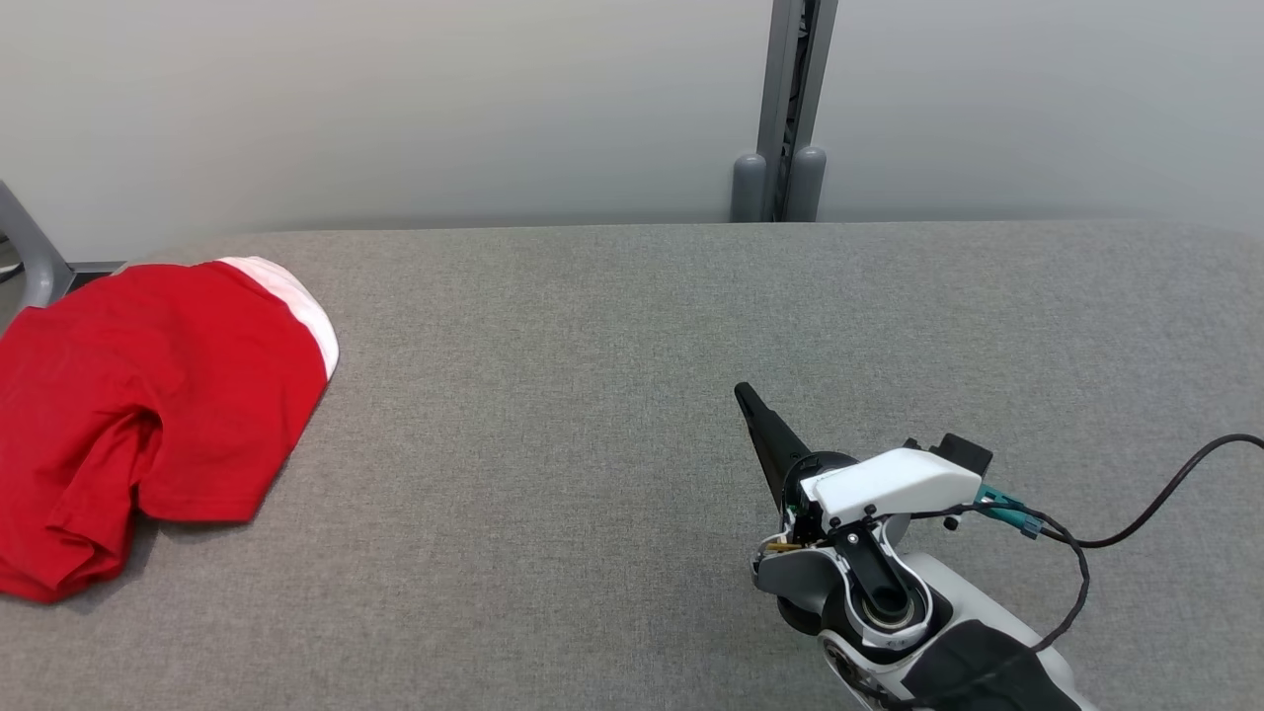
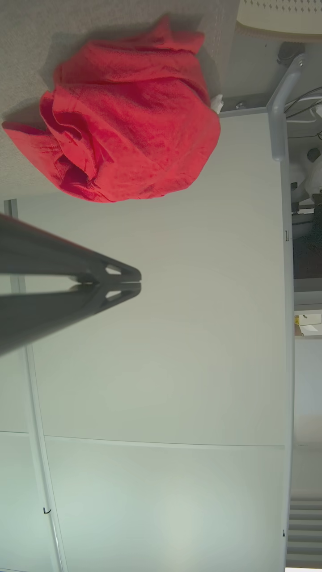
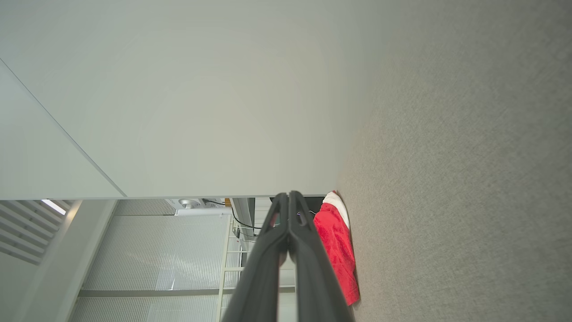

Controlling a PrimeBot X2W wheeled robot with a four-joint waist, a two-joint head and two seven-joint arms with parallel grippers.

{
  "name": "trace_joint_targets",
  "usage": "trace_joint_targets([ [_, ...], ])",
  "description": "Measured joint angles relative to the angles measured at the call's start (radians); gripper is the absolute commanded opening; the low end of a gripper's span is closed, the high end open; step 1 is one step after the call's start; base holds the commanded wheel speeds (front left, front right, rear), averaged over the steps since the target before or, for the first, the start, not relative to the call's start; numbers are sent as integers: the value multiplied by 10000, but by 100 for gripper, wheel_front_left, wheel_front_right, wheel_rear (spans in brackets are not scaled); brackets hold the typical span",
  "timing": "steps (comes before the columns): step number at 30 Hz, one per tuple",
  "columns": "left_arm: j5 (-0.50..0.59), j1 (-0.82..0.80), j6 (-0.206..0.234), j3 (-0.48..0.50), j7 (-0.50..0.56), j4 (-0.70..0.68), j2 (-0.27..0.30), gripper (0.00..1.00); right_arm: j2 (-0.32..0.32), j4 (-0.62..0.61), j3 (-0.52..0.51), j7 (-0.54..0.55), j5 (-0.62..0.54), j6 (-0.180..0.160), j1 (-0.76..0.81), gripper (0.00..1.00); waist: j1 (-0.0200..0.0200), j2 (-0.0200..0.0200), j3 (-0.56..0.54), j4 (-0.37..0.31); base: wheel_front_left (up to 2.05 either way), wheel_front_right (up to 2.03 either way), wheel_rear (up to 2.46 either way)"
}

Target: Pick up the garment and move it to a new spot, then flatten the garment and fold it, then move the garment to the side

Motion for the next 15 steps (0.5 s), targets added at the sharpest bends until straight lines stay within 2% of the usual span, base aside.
trace_joint_targets([
  [15, 0, 0, 0, 2, 0, 0, 0, 0, 0, 0, 0, 0, 0, 0, 0, 0, 0, 0, 0, 0, 0, 0, 0],
])
